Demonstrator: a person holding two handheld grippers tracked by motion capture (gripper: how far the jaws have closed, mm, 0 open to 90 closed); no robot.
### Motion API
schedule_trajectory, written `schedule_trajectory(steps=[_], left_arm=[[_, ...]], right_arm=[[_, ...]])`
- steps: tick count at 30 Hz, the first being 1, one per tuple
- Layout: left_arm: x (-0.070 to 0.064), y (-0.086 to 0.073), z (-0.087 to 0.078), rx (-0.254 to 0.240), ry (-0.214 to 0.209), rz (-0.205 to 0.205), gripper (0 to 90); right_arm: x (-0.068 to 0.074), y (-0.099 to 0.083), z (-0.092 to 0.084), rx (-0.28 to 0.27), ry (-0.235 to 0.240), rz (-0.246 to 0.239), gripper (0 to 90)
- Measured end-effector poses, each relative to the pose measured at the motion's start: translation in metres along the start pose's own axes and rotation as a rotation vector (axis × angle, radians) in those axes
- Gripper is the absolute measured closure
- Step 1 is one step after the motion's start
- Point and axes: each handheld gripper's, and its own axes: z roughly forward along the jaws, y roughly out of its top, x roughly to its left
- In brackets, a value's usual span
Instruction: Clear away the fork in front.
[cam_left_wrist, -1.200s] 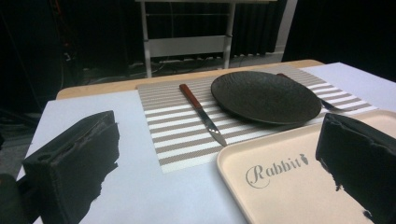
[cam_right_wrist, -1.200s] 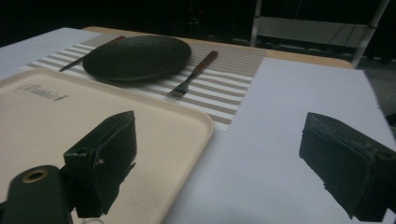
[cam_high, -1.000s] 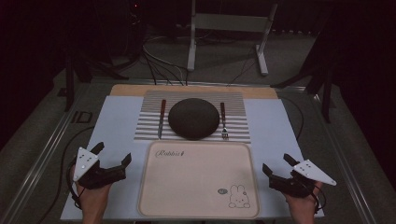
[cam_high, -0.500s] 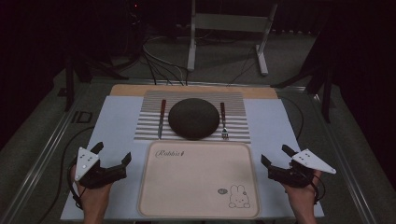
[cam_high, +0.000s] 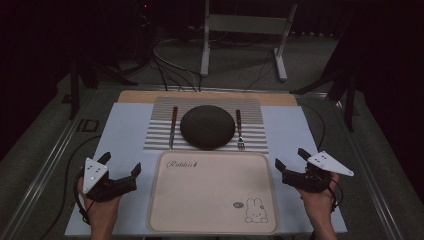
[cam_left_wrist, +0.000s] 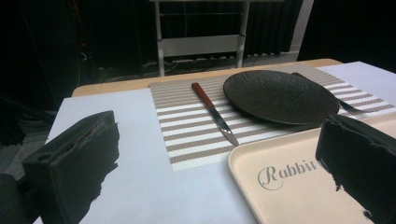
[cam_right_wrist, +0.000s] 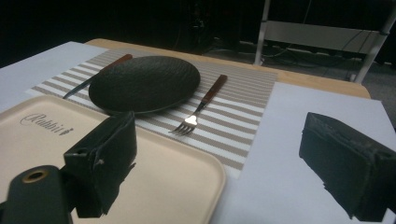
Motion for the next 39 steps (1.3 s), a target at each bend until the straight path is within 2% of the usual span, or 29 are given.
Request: schedule_trajectory(steps=[7, 19, 30, 39], left_arm=[[-0.001, 0.0, 0.0, -0.006, 0.008, 0.003, 0.0], [0.0, 0.0, 0.0, -0.001, 0.009, -0.001, 0.0], [0.0, -0.001, 0.0, -0.001, 0.013, -0.004, 0.0], [0.0, -0.001, 0.0, 0.0, 0.013, -0.006, 0.0]], right_arm=[[0.007, 0.011, 0.011, 0.017, 0.005, -0.032, 11.1], [0.009, 0.025, 0.025, 0.022, 0.015, -0.031, 11.1], [0.006, 0.034, 0.04, 0.03, 0.02, -0.004, 11.1], [0.01, 0.038, 0.052, 0.052, 0.024, -0.004, 11.1]])
